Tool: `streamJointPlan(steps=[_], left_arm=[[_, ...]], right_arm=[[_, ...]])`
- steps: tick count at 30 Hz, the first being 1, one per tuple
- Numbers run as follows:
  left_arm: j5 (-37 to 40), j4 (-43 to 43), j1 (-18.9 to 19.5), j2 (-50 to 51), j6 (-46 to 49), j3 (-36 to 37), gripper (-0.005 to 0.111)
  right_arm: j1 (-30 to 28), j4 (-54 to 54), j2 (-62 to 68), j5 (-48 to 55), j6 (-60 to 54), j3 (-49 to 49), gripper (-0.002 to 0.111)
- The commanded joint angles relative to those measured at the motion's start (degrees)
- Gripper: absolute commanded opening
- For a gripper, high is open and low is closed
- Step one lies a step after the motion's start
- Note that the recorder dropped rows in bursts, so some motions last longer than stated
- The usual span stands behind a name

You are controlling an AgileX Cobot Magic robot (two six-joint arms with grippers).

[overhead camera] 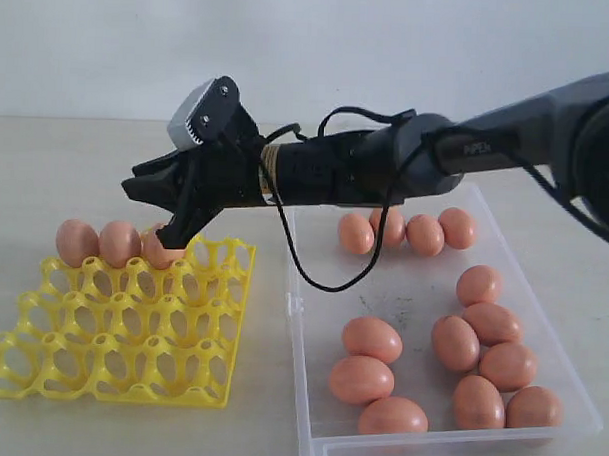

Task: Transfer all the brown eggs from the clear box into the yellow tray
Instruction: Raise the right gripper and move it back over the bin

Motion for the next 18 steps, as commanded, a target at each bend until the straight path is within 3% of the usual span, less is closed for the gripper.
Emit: streamJointPlan(steps=[1, 2, 4, 10, 18], left_arm=[[-0.4, 0.0, -0.3, 0.2, -0.1, -0.2, 0.004], [-0.4, 0.0, -0.3, 0.2, -0.1, -0.2, 0.004], [-0.4, 0.0, -0.3, 0.2, -0.1, -0.2, 0.004], [-0.4, 0.0, -0.3, 0.2, -0.1, -0.2, 0.004], [-0.4, 0.0, -0.3, 0.2, -0.1, -0.2, 0.004]], right_arm=[[-0.2, -20.6, -6.8, 2.3, 18.7, -0.1, 0.000], [-0.2, -27.8, -8.5, 4.9, 24.2, -0.1, 0.000], [-0.4, -31.2, -11.9, 11.6, 33.7, 1.8, 0.000], [-0.8, -31.2, -22.5, 27.1, 33.8, 14.7, 0.000], [-1.4, -31.2, -32.1, 57.6, 36.2, 30.4, 0.000]])
